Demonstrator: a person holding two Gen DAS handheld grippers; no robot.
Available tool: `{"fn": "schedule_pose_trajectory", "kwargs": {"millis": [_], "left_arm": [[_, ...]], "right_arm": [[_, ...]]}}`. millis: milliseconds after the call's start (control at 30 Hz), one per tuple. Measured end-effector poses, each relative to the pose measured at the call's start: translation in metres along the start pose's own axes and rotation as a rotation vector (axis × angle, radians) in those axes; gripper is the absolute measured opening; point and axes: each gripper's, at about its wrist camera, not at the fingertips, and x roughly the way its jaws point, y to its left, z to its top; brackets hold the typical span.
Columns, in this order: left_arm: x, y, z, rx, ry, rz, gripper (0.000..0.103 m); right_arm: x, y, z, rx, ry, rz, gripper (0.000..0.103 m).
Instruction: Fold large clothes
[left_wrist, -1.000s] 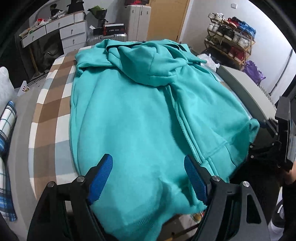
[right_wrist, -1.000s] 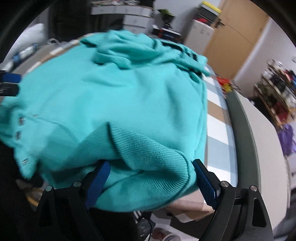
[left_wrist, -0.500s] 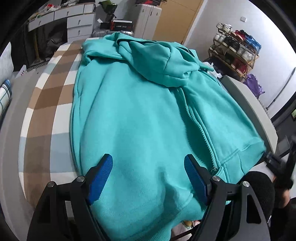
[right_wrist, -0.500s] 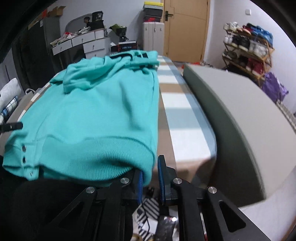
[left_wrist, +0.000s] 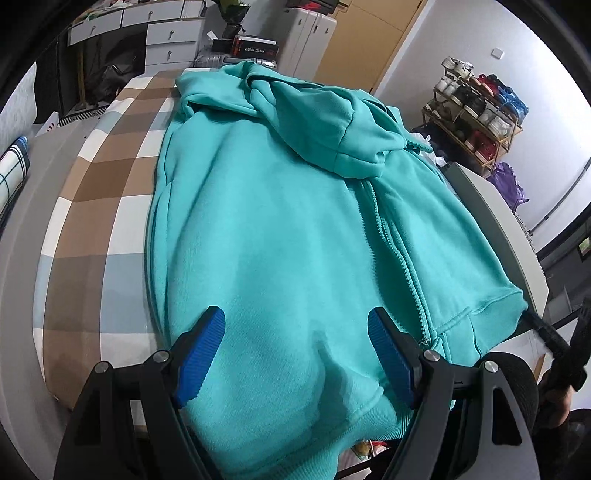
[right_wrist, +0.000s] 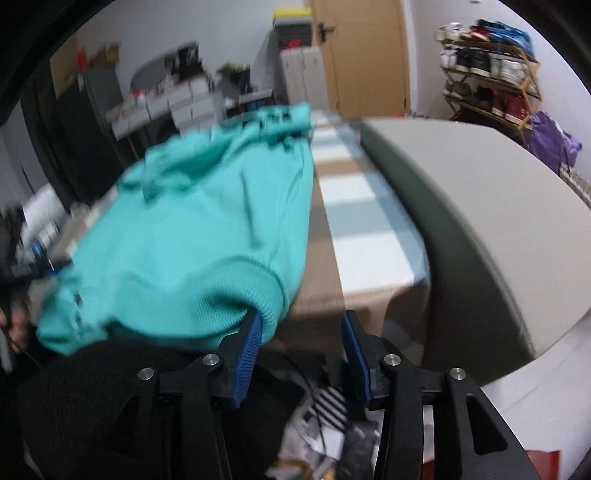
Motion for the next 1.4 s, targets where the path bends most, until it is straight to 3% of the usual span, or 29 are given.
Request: {"fn": "schedule_pose_trajectory", "kwargs": {"millis": [133, 200, 233, 333, 567, 700, 767, 800, 833, 867, 967, 1100, 1233, 1400], "left_arm": [[-0.001, 0.001, 0.000, 0.000, 0.000, 0.000, 0.076], [-0.001, 0.001, -0.001, 0.006, 0.002, 0.003, 0.076], [-0.001, 0.000, -0.001, 0.010, 0.003, 0.005, 0.076], [-0.001, -0.001, -0.002, 0.011, -0.001, 0.011, 0.076], [0.004, -0.008, 0.000, 0.025, 0.005, 0.031, 0.076], [0.003, -0.010, -0.001, 0.033, 0.002, 0.042, 0.076], [0.004, -0.011, -0.002, 0.039, 0.003, 0.046, 0.076], [0.004, -0.011, -0.002, 0.041, 0.005, 0.048, 0.076], [0.005, -0.011, -0.001, 0.043, 0.007, 0.050, 0.076], [0.005, -0.012, -0.002, 0.045, 0.009, 0.051, 0.076], [0.004, -0.012, -0.002, 0.051, 0.008, 0.053, 0.076], [0.004, -0.010, -0.002, 0.046, 0.008, 0.046, 0.076], [0.003, -0.009, -0.002, 0.028, 0.002, 0.039, 0.076], [0.000, -0.008, -0.003, 0.027, -0.008, 0.046, 0.076]], "right_arm": [[-0.026, -0.012, 0.013, 0.121, -0.179, 0.050, 0.046], [-0.032, -0.020, 0.018, 0.182, -0.225, 0.069, 0.054], [-0.027, -0.022, 0.021, 0.200, -0.195, 0.084, 0.060], [-0.008, -0.014, 0.016, 0.161, -0.060, 0.123, 0.060], [0.016, 0.025, -0.011, -0.060, 0.038, 0.087, 0.060], [0.039, 0.043, -0.002, -0.117, 0.031, -0.002, 0.057], [0.046, 0.046, 0.007, -0.130, 0.006, -0.113, 0.057], [0.049, 0.048, 0.010, -0.150, 0.001, -0.138, 0.056], [0.049, 0.048, 0.012, -0.155, -0.016, -0.167, 0.037], [0.045, 0.046, 0.013, -0.148, -0.038, -0.201, 0.007], [0.020, 0.028, 0.012, -0.045, -0.100, -0.165, 0.011], [-0.009, 0.022, -0.001, -0.032, -0.132, -0.148, 0.011], [-0.015, 0.014, -0.014, -0.035, -0.099, -0.159, 0.011], [-0.003, 0.001, -0.029, -0.050, 0.003, -0.168, 0.012]]}}
